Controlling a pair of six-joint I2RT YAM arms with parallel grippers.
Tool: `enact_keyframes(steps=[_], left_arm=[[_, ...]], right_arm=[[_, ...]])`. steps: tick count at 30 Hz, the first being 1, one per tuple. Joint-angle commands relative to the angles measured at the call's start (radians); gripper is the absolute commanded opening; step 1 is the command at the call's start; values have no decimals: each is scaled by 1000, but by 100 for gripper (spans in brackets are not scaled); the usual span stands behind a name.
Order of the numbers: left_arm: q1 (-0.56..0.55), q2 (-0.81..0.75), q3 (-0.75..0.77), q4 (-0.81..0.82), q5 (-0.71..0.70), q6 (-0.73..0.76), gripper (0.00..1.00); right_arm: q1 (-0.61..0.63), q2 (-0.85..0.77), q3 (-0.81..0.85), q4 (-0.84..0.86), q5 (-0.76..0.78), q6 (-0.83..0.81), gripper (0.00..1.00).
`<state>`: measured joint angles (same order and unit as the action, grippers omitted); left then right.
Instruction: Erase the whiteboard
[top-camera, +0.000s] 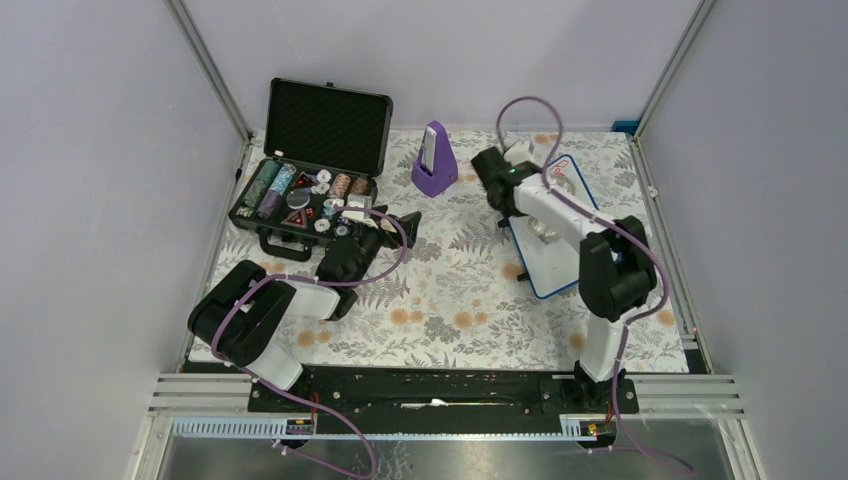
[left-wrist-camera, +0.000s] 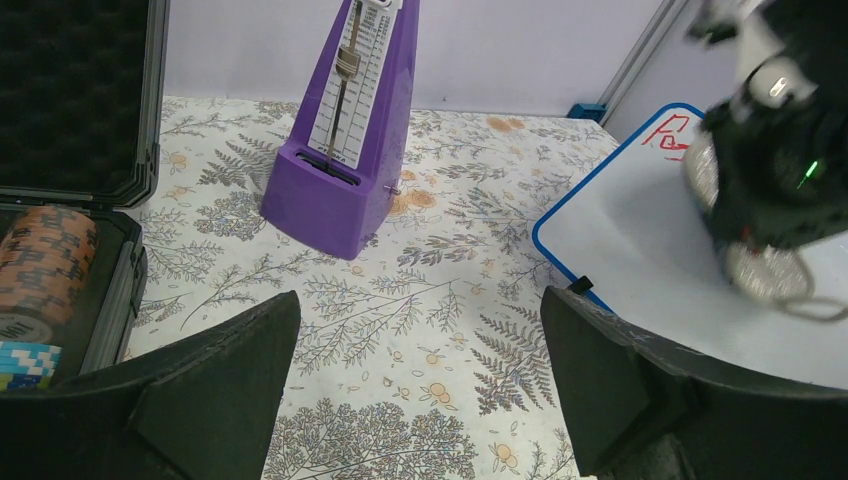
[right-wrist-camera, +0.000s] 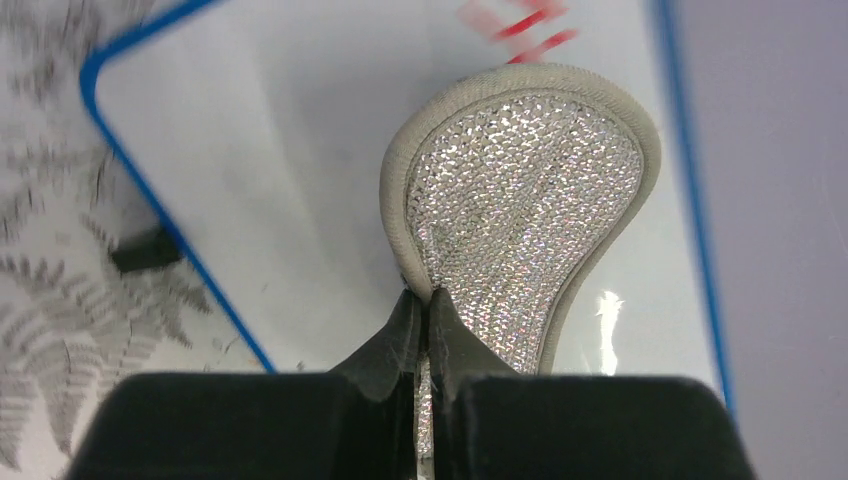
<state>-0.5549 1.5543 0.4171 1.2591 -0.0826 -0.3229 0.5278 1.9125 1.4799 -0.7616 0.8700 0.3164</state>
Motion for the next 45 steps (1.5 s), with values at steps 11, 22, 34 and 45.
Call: enact_keyframes(steps=[11,22,34,45], left_arm=[[12,-14,-1,82,10,-13,99],[15,-2,2,86,18,-21,99],[17,-4,2,88,20,-24,99],[21,-3,0,91,21,-28,99]], right_arm=[[-197,1,127,-67,72,47,0],[11,114,32,-1,-53,109,0],[-165,-76,136,3,56,-29,0],[-145,85,67,-30,36,75,0]])
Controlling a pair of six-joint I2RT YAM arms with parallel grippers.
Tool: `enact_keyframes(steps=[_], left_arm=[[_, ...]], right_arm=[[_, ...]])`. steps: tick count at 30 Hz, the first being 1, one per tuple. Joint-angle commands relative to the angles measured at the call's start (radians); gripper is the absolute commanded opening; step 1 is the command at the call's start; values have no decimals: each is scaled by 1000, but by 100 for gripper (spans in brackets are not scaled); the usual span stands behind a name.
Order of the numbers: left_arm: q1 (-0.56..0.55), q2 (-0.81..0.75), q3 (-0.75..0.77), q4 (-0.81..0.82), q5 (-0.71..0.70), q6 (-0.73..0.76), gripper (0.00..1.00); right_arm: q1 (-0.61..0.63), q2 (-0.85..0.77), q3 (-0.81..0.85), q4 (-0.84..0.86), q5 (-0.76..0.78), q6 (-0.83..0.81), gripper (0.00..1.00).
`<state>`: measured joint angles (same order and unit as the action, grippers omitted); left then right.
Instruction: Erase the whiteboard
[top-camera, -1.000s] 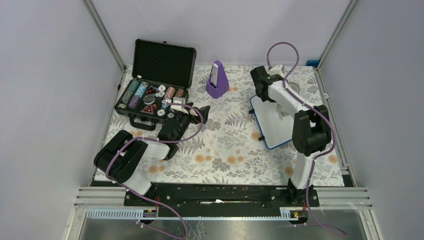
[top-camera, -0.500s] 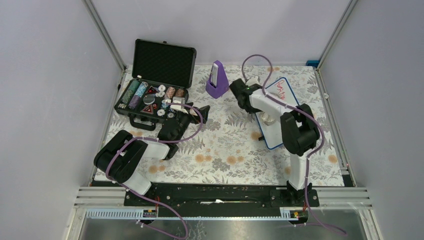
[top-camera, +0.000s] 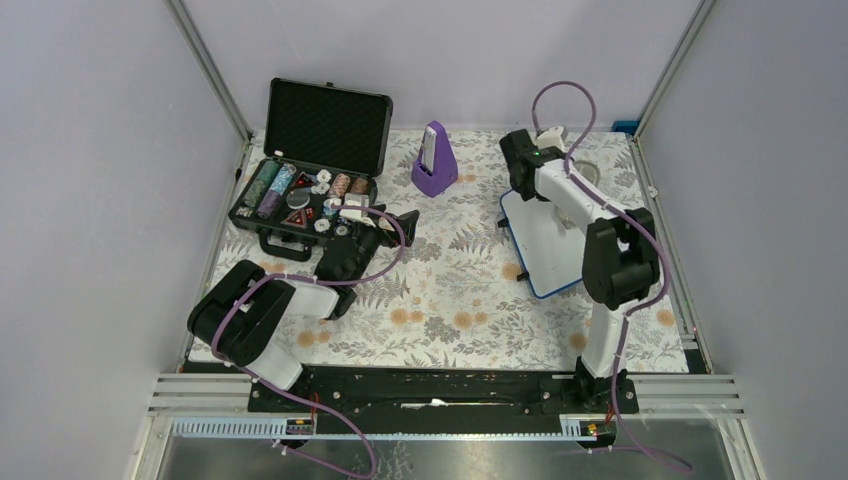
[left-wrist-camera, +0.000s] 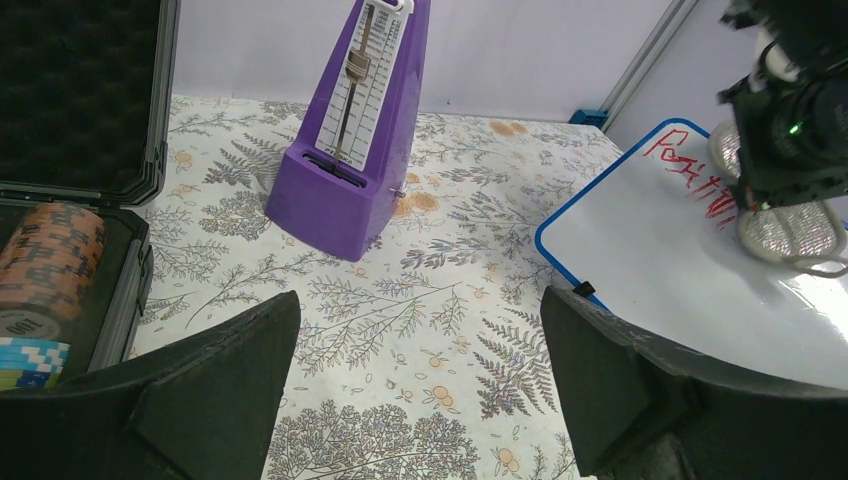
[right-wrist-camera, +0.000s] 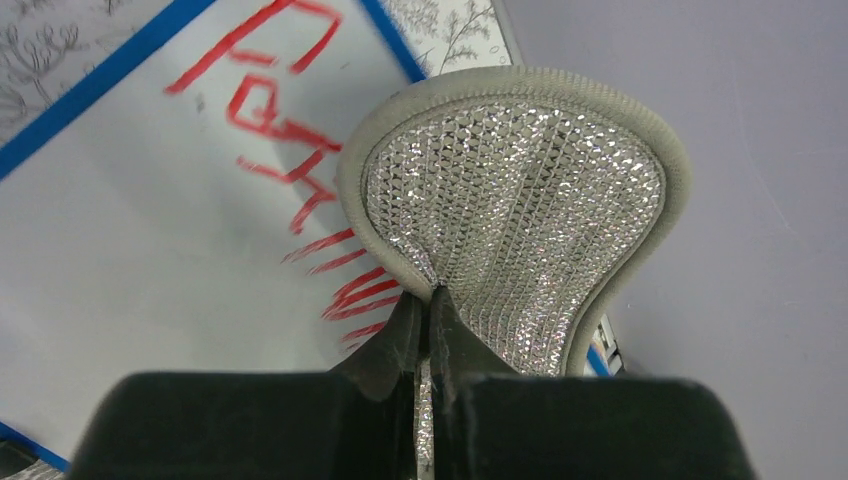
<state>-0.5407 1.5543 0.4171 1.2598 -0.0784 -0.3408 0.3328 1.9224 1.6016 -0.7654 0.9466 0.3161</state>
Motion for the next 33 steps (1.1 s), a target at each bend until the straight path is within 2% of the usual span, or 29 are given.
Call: enact_keyframes(steps=[1,5,8,13,18,21,25,29,33], left_arm=[[7,-2,0,90,17,-10,99],[7,2,2,90,20,-12,99],[7,6,3,89,23,-12,99],[8,7,5,89,23,-13,99],[8,9,8,90,27,-17,99],[8,4,4,90,24,-15,99],[11,1,2,90,22,-15,99],[12,3,2,90,22,-15,99],[12,6,3,92,24,-18,99]], right_arm=[[75,92,-67,-16,-49,84,0],[177,155,-47,-14,-86,98,0],[204,145,-28,4,-118,63,0],[180,23,26,8,-13,-17,0],[64,-42,88,9,-10,-68,0],[3,-12,120,-14,29,-78,0],[-9,59,132,-19,92,-83,0],[-1,129,127,-65,19,-12,0],[75,165,52,-12,-35,-1,0]])
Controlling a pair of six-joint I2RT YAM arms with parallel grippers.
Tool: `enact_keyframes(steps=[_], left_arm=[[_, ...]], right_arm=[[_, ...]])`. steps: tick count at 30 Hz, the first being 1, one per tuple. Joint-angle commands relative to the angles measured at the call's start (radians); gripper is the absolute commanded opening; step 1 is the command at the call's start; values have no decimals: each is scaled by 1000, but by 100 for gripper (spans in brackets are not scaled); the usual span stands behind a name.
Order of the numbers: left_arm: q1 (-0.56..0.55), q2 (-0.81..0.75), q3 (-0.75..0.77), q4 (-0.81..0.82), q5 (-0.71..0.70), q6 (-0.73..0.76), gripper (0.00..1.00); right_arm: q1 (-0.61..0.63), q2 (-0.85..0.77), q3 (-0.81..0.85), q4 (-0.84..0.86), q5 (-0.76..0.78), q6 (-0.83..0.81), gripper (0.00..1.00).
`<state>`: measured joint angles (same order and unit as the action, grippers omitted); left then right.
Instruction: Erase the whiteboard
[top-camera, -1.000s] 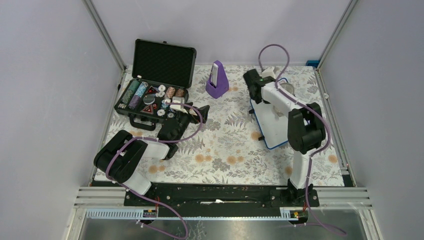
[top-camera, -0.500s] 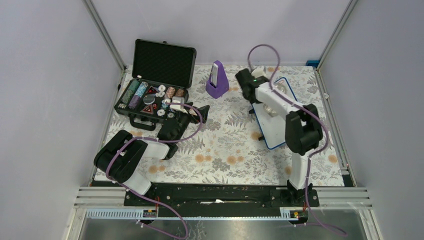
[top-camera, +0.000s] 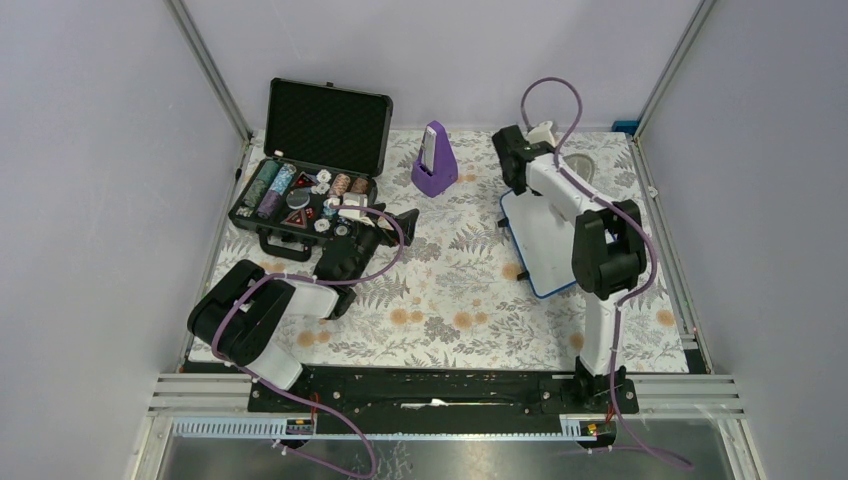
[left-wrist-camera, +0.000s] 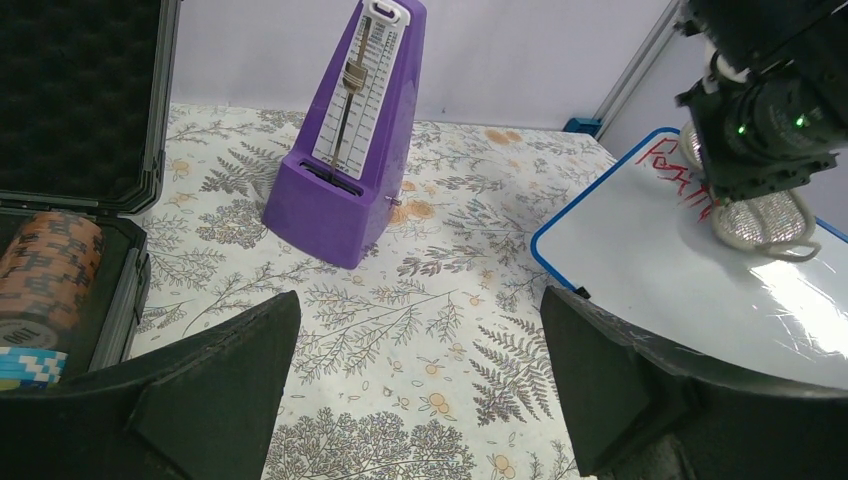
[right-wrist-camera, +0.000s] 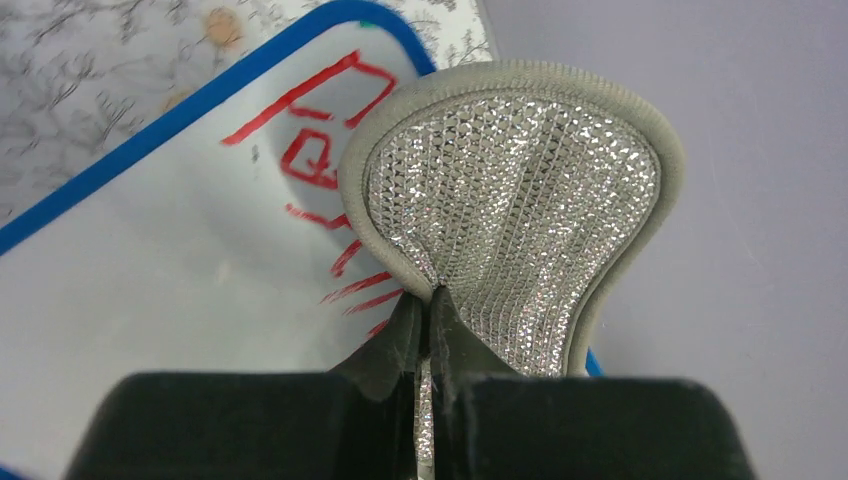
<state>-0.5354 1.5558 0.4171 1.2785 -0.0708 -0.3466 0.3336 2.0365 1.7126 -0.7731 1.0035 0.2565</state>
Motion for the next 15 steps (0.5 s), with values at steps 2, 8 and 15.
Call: enact_keyframes(steps=[2,8,15], left_arm=[[8,8,5,73,20,-14,99],[8,8,5,71,23,-14,99],[8,8,6,73,25,-17,99]], right_arm=[[129,73,-73,9,-108,58,0],[197,67,-38,18,-157,34,0],[127,-57,53,30,-67,-51,0]])
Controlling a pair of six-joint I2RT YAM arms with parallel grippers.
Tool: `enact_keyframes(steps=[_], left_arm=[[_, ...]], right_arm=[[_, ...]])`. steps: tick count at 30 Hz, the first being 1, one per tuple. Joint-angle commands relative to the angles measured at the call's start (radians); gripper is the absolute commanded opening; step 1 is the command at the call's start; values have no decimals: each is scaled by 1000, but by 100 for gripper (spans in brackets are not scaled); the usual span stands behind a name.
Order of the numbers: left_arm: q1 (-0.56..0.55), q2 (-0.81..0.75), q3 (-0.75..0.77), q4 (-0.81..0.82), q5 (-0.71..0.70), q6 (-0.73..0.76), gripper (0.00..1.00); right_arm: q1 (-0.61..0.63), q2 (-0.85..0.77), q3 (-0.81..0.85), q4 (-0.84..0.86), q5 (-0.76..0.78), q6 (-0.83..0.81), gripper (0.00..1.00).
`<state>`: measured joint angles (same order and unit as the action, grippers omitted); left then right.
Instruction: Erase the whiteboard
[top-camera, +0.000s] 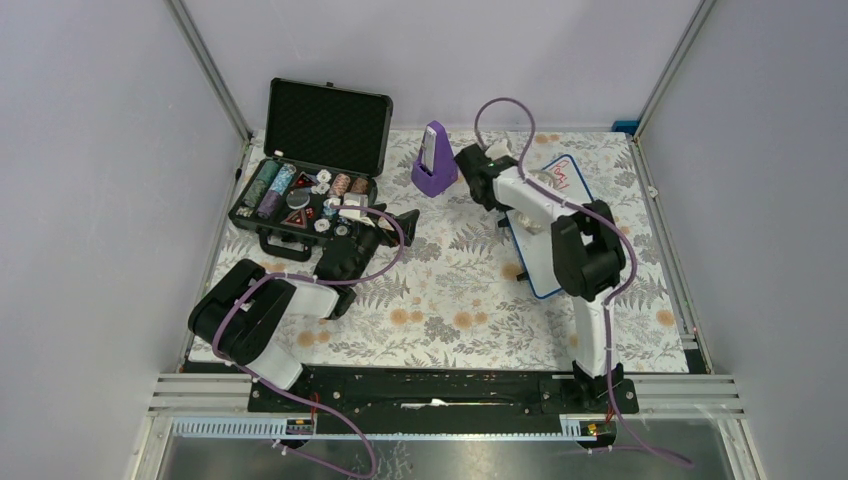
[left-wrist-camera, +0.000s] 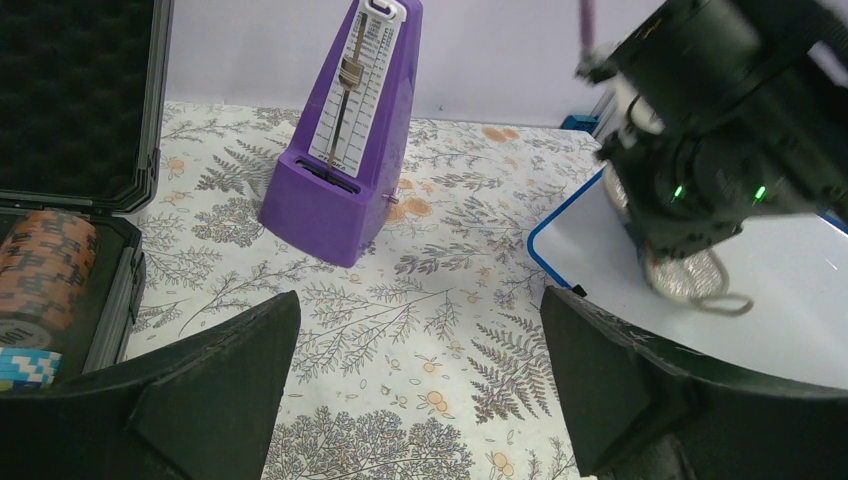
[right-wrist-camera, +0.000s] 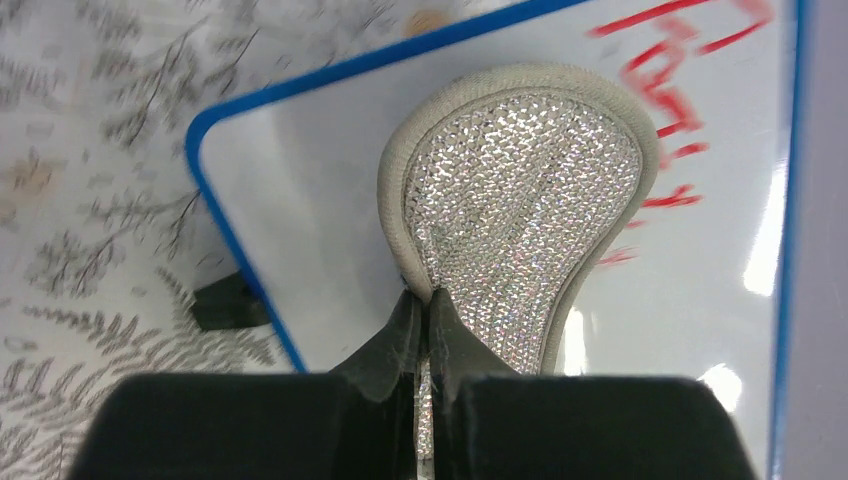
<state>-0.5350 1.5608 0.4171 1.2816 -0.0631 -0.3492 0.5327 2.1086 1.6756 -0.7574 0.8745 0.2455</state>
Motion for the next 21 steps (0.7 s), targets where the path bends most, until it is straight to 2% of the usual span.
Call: enact_keyframes(steps=[1,5,11,16,21], left_arm=[[7,3,5,70,17,-14,99],[7,-3,2,70,13,-13,99],[13,-7,-3,71,11,-14,99],[17,-4,-2,76,15,-19,99],[17,4,2,75,22,-22,99]], right_arm=[[-99,-132,108,8,62,-41,0],[-182,-87,213,-81,100,-11,0],[-187,-3,202,-125,124,36,0],[-99,20,38,-34,80,54,0],[14,60,22,-32,79,59,0]])
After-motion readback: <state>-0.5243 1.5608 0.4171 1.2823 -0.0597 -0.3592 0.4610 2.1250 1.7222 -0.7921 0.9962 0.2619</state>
